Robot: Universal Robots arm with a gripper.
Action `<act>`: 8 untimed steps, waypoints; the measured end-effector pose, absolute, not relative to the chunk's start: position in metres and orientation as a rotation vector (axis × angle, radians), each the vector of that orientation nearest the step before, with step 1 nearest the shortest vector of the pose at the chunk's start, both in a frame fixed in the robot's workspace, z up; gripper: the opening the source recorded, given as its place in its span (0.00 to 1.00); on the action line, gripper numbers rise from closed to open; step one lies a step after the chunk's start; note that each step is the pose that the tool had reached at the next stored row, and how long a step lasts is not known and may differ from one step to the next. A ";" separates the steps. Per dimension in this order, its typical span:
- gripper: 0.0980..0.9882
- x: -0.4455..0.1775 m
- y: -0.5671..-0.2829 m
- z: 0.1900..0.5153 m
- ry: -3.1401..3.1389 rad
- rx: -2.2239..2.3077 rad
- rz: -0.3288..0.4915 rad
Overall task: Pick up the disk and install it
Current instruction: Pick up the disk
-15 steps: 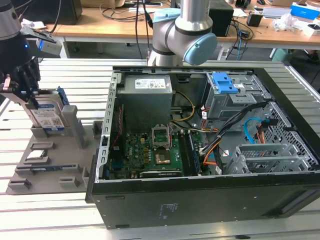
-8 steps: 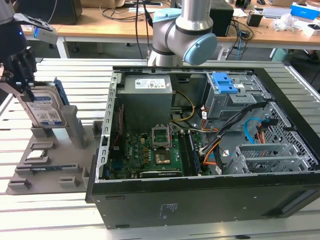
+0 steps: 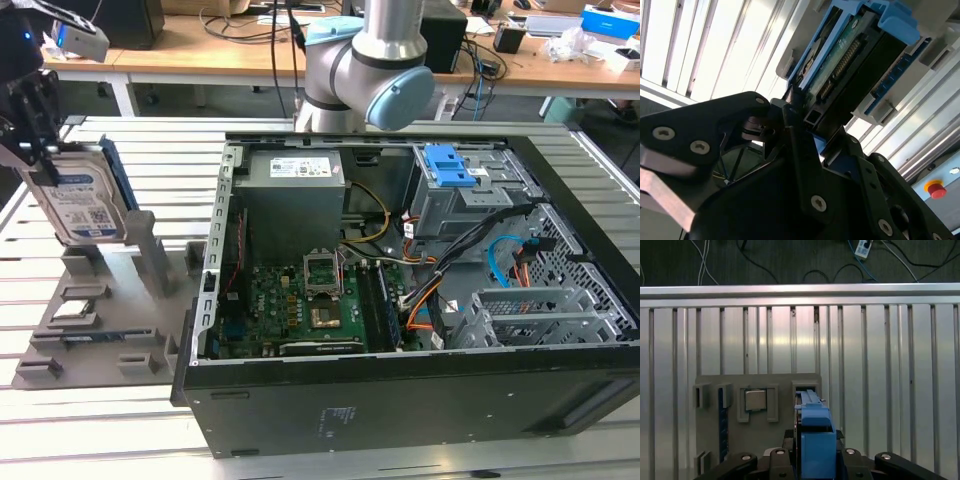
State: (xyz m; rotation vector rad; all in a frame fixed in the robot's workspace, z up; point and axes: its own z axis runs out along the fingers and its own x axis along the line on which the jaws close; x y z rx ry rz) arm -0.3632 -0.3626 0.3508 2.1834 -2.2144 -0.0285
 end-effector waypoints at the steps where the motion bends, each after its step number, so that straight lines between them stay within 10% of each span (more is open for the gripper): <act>1: 0.30 -0.363 -0.363 0.354 -2.214 2.183 -0.028; 8: 0.30 -0.363 -0.362 0.373 -2.212 2.181 -0.023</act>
